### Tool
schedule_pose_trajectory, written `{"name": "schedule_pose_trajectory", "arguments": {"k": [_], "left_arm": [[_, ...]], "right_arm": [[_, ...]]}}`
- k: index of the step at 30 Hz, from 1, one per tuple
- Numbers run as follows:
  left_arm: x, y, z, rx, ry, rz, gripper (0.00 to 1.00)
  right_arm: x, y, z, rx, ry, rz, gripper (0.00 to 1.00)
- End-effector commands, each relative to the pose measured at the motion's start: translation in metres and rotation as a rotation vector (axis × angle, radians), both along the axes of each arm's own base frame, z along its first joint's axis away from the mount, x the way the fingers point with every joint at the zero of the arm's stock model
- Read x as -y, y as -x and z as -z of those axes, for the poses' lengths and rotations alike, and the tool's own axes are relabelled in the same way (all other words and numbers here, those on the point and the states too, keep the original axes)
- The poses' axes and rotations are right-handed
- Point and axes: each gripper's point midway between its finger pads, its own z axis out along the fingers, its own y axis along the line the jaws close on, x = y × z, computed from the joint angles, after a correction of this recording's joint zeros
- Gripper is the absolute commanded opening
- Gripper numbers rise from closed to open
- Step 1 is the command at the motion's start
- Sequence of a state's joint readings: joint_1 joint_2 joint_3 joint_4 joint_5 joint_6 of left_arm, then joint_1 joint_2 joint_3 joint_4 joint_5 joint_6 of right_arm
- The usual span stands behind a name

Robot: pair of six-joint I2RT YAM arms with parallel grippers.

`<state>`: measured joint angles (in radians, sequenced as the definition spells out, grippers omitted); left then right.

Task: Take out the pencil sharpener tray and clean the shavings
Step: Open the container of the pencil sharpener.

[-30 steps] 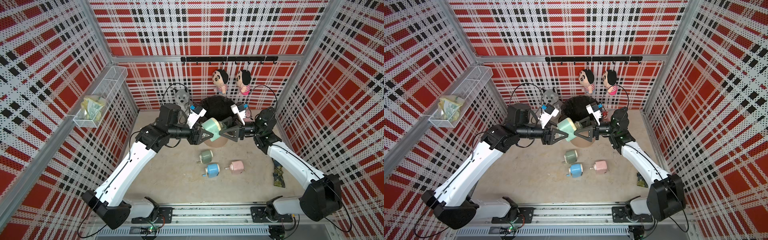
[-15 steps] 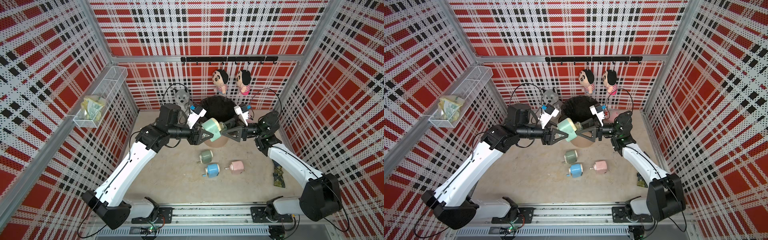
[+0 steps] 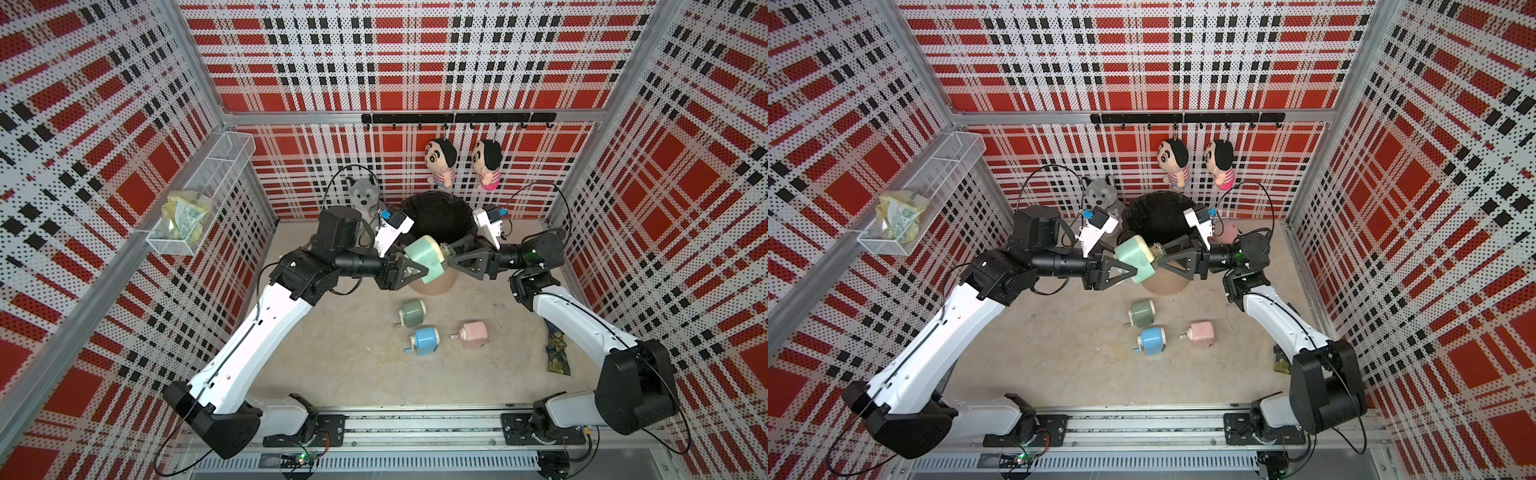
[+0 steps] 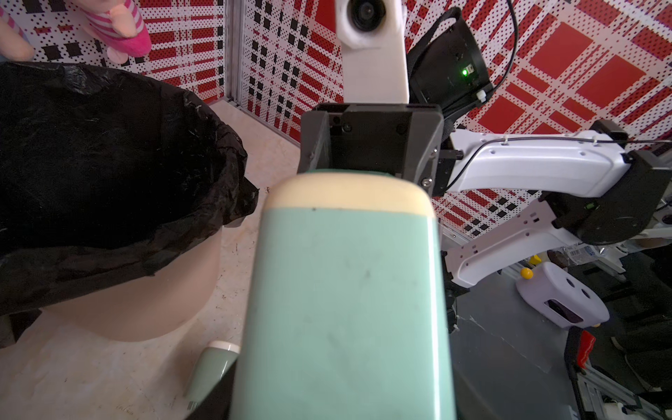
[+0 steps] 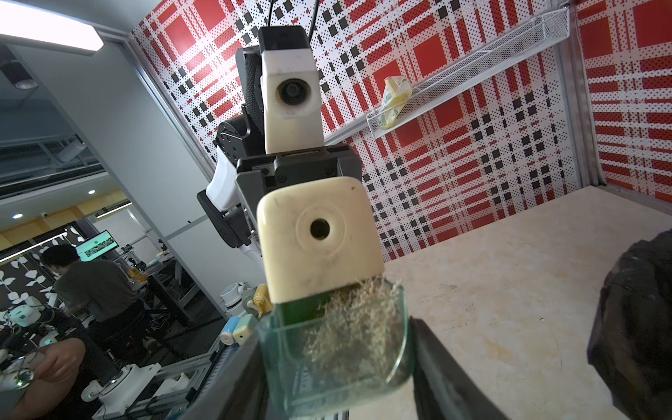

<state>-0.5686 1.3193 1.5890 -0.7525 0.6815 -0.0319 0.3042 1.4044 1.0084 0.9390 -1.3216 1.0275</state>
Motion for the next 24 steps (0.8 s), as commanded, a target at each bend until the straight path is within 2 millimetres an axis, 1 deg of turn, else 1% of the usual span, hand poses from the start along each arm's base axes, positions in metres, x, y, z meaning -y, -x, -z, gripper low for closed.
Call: {"name": "schedule_pose_trajectory", "arguments": {"k": [1, 4, 12, 20, 24], "left_arm": [[0.000, -0.003, -0.010, 0.045, 0.010, -0.001, 0.48], [0.000, -0.002, -0.010, 0.045, 0.010, -0.002, 0.48], [-0.001, 0.000, -0.011, 0.048, 0.012, 0.005, 0.48], [-0.002, 0.000, -0.010, 0.052, 0.008, 0.003, 0.48], [-0.002, -0.002, -0.008, 0.052, 0.004, -0.005, 0.48]], "right_arm": [[0.001, 0.005, -0.003, 0.030, -0.005, -0.017, 0.51], [0.004, 0.001, -0.004, 0.031, -0.007, -0.001, 0.50], [0.019, -0.018, -0.008, 0.019, -0.015, 0.060, 0.49], [0.024, -0.031, 0.000, -0.011, -0.010, 0.085, 0.49], [0.027, -0.036, 0.000, -0.013, -0.014, 0.096, 0.48]]}}
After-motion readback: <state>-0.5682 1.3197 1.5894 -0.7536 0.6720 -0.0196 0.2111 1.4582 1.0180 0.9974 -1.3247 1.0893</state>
